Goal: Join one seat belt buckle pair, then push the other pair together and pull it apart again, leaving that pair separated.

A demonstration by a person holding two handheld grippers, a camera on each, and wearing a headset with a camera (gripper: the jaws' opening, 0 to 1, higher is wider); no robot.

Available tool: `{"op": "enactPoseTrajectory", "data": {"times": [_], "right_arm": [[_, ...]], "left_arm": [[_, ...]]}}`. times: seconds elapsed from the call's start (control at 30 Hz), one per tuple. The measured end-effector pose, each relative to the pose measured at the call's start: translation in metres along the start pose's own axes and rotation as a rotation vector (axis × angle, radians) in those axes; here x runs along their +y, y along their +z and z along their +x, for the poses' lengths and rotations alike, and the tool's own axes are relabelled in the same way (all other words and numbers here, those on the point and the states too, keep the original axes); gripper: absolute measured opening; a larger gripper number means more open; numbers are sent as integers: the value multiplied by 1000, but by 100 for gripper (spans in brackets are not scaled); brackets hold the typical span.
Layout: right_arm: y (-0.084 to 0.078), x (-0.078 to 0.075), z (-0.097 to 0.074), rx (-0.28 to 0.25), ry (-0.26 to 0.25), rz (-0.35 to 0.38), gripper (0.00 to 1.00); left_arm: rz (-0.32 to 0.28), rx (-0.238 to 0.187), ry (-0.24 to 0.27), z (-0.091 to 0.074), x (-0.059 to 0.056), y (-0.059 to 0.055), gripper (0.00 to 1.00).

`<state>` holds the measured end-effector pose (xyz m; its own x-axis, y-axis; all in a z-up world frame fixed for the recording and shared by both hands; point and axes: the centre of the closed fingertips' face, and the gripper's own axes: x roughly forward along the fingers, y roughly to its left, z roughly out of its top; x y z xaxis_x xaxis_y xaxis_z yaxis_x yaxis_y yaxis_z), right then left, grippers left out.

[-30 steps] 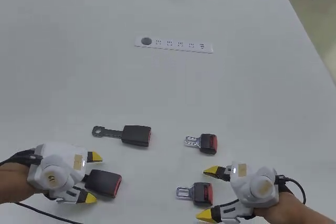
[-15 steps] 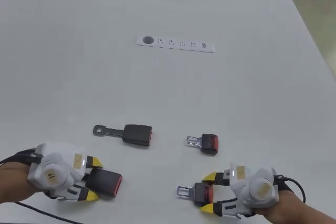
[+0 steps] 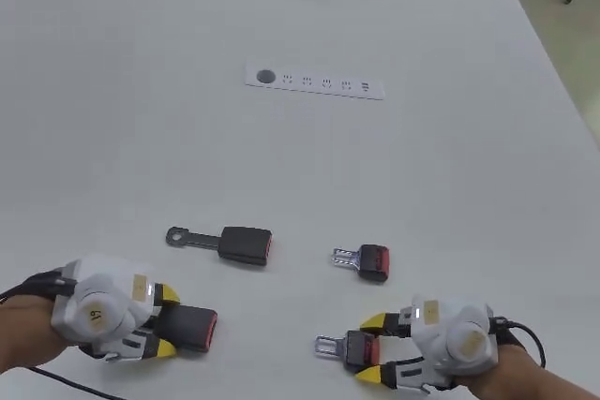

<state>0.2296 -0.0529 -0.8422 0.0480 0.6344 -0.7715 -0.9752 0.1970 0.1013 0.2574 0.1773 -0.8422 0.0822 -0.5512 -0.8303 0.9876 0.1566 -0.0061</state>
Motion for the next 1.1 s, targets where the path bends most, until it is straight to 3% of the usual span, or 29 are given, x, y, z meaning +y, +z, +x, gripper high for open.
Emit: {"op": "enactPoseTrajectory", "data": {"times": [0.33, 1.1], "right_arm": [[3, -1, 2, 12, 17, -17, 34], [29, -1, 23, -83, 15, 3, 35]], "left_arm": [[0, 7, -2, 0, 1, 0, 36], [-11, 19, -5, 0, 0, 0, 36]]}}
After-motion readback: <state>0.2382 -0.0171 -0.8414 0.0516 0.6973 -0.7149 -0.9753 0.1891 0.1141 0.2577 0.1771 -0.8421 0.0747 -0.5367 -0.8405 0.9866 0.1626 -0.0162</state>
